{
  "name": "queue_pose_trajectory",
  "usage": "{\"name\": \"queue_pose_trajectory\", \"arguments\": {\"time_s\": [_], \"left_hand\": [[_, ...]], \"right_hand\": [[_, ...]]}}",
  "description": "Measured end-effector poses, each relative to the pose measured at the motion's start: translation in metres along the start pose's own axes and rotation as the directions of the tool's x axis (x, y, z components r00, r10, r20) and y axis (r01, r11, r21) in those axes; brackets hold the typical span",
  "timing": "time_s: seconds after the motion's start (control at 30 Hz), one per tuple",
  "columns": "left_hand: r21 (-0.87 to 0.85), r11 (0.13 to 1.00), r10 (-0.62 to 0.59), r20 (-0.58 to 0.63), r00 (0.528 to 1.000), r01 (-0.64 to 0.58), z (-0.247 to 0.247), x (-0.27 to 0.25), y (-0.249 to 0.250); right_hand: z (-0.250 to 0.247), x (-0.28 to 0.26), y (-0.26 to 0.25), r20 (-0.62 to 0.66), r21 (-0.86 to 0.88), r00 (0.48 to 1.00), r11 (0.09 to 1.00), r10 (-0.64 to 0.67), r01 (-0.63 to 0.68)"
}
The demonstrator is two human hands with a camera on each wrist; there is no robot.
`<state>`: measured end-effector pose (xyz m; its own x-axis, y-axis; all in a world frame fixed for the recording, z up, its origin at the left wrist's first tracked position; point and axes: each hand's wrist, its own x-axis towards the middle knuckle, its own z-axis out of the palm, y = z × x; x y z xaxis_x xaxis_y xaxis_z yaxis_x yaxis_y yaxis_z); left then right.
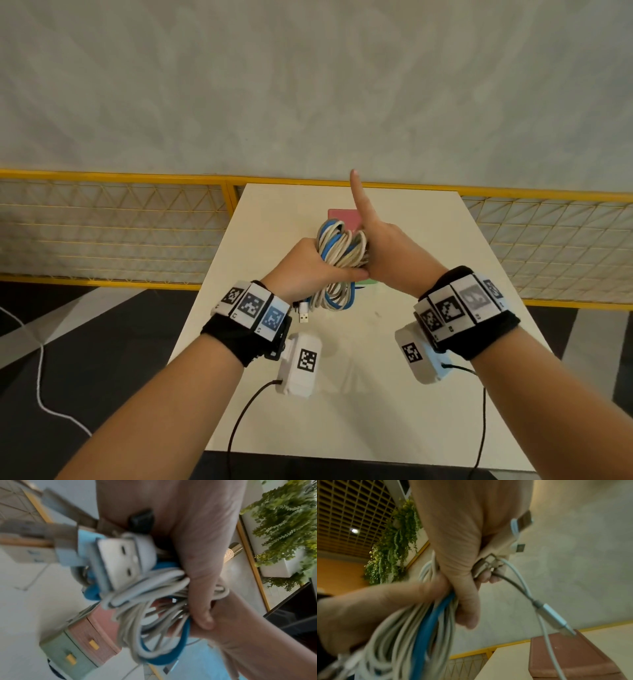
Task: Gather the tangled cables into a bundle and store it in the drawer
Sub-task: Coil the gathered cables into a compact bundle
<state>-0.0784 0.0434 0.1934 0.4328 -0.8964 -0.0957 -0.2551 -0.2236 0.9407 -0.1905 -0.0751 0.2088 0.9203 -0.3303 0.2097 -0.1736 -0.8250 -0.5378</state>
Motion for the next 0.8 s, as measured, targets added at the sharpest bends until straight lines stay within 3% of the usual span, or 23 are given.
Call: {"name": "queue_pose_trajectory", "arguments": {"time_s": [0.1,0.17,0.3,0.43,0.6,0.8], "left_hand": [[0.012,1.000,-0.005,0.061,0.998,0.004,0.000,-0.004,0.000],[0.028,1.000,-0.007,0.072,0.997,0.005,0.000,-0.007,0.000],[0.043,0.998,-0.037,-0.049,0.998,0.039,-0.006,-0.008,-0.004],[-0.089,0.994,-0.077,-0.074,0.994,0.071,-0.010,-0.010,-0.009],[-0.189,0.980,-0.087,-0.151,0.985,0.058,-0.002,-0.010,-0.009],[-0.247,0.969,-0.052,-0.271,0.961,-0.017,0.010,-0.008,-0.003]], "right_hand": [[-0.007,0.000,0.003,0.029,0.018,0.998,0.998,-0.054,0.054],[-0.008,-0.005,0.013,0.073,0.130,0.997,0.991,0.015,-0.025],[-0.012,-0.017,0.036,0.181,0.311,0.958,0.911,0.223,-0.271],[-0.007,-0.026,0.037,0.200,0.287,0.954,0.918,0.223,-0.274],[0.000,-0.023,0.014,0.206,0.627,0.921,0.678,0.330,-0.383],[0.019,-0.016,0.001,0.103,0.815,0.895,0.478,0.435,-0.327]]}}
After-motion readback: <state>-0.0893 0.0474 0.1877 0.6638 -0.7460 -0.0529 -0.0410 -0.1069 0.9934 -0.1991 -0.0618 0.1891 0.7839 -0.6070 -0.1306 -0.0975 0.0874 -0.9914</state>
